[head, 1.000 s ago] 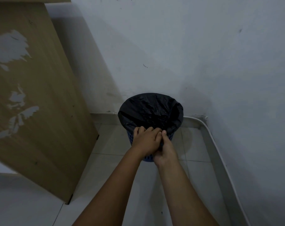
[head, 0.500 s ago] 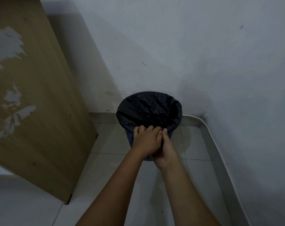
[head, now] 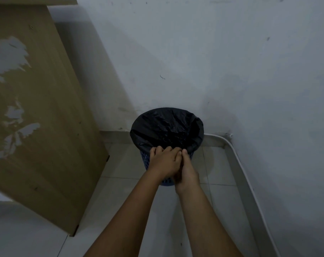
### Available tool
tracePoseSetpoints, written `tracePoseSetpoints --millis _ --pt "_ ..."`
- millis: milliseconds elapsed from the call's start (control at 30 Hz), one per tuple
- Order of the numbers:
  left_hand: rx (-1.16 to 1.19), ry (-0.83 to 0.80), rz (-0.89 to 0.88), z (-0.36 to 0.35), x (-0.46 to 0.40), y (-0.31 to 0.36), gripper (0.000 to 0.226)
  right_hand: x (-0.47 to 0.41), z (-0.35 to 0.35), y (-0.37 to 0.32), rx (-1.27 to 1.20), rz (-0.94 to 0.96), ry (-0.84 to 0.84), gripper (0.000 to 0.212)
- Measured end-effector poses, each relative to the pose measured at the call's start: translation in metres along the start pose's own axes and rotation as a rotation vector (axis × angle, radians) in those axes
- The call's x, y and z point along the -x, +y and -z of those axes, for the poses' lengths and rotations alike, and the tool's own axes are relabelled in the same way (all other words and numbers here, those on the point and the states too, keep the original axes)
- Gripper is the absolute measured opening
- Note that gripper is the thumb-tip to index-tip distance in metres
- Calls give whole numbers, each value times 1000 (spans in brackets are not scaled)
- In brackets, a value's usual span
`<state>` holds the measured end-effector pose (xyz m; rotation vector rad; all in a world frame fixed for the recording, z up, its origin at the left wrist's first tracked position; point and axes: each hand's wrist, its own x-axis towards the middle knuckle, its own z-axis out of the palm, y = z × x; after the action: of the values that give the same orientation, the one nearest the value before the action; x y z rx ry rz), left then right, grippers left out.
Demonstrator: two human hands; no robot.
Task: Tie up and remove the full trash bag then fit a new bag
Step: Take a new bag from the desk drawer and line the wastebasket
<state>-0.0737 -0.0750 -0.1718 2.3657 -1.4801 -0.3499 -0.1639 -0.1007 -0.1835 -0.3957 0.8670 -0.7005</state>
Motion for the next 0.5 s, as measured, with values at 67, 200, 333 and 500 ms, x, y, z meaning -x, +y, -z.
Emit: tracePoseSetpoints --millis 67,200,333,500 --pt "18 -1 -4 0 2 1 45 1 2 1 32 95 97 42" --pt "121 87 -37 9 3 2 46 -4 0 -8 55 181 148 29" --pt "228 267 -76 27 0 -4 32 -12 0 -19 100 152 122 30" --pt "137 119 -158 47 -25 7 45 -17 10 -28 251 222 111 23"
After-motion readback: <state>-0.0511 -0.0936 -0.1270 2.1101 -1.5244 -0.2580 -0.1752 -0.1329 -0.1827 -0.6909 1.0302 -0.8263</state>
